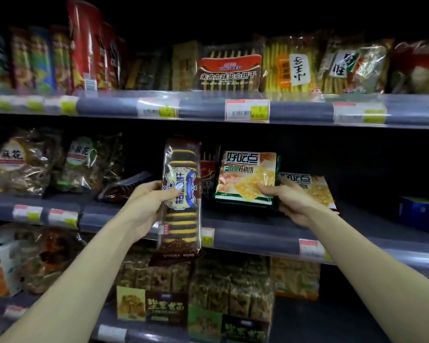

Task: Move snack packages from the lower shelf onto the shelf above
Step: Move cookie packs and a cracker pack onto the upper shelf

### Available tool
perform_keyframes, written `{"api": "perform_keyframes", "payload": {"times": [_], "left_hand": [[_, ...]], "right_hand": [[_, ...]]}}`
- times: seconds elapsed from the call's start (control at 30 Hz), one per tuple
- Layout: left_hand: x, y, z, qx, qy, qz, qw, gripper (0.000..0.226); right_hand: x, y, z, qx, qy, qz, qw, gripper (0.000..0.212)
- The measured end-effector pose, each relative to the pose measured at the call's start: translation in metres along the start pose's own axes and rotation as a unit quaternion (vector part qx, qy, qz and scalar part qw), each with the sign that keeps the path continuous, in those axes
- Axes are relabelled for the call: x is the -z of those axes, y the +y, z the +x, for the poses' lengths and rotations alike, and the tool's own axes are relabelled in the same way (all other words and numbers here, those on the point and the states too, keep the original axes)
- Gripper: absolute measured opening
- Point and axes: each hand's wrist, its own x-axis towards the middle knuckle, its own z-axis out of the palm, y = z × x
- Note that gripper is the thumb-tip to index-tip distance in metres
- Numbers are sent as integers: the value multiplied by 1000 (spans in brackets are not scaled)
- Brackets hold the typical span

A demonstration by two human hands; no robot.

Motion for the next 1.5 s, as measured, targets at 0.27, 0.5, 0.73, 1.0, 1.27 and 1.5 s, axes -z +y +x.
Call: {"api": "perform_keyframes", "payload": {"times": [0.27, 0.5, 0.73, 1.0, 1.27, 1.5], "left_hand": [[20, -1, 32, 3, -6, -12, 1000, 15], [72, 12, 60, 5, -17, 12, 1000, 19], [132, 39, 103, -22, 39, 74, 996, 22], [158, 30, 153, 24, 34, 82, 996, 32], [157, 12, 184, 15, 44, 159, 986, 49], [153, 9, 210, 15, 21, 263, 964, 50]], "right_hand": [[-19, 14, 29, 25, 90, -208, 974, 47], [-35, 10, 26, 22, 193, -398, 897, 56], [-53, 17, 15, 21, 270, -399, 876, 74], [-59, 27, 9, 39, 309, -403, 861, 69], [-60, 30, 11, 45, 319, -388, 863, 65], [-64, 29, 11, 45, 325, -373, 868, 67]]}}
